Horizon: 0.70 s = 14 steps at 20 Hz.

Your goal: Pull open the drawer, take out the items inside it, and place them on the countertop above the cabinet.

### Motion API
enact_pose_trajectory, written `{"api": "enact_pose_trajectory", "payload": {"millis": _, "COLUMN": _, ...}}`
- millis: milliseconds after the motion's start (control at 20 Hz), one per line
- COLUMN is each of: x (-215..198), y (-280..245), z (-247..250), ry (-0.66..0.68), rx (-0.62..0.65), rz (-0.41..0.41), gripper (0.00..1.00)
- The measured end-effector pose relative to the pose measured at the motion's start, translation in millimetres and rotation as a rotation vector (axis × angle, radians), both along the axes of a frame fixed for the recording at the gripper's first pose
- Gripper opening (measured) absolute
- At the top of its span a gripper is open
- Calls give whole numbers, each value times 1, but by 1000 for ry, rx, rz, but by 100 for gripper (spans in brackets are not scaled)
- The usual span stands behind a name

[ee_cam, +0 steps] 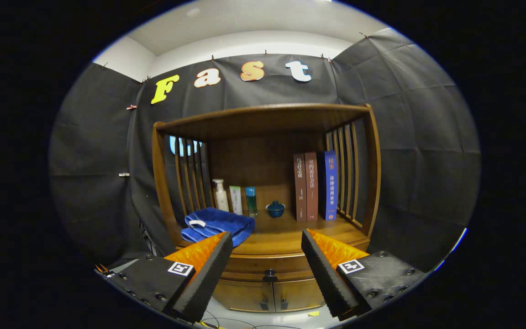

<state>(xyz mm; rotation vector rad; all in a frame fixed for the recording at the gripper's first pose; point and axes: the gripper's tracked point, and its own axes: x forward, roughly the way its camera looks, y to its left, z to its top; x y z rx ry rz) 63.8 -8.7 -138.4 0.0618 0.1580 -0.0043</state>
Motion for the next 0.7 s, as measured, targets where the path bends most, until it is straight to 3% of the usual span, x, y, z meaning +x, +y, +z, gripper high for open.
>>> {"api": "enact_pose_trajectory", "payload": {"millis": 700, "x": 67, "y": 0, "z": -183, "ry": 187, "rx": 32, "rz": 1, "gripper": 98}}
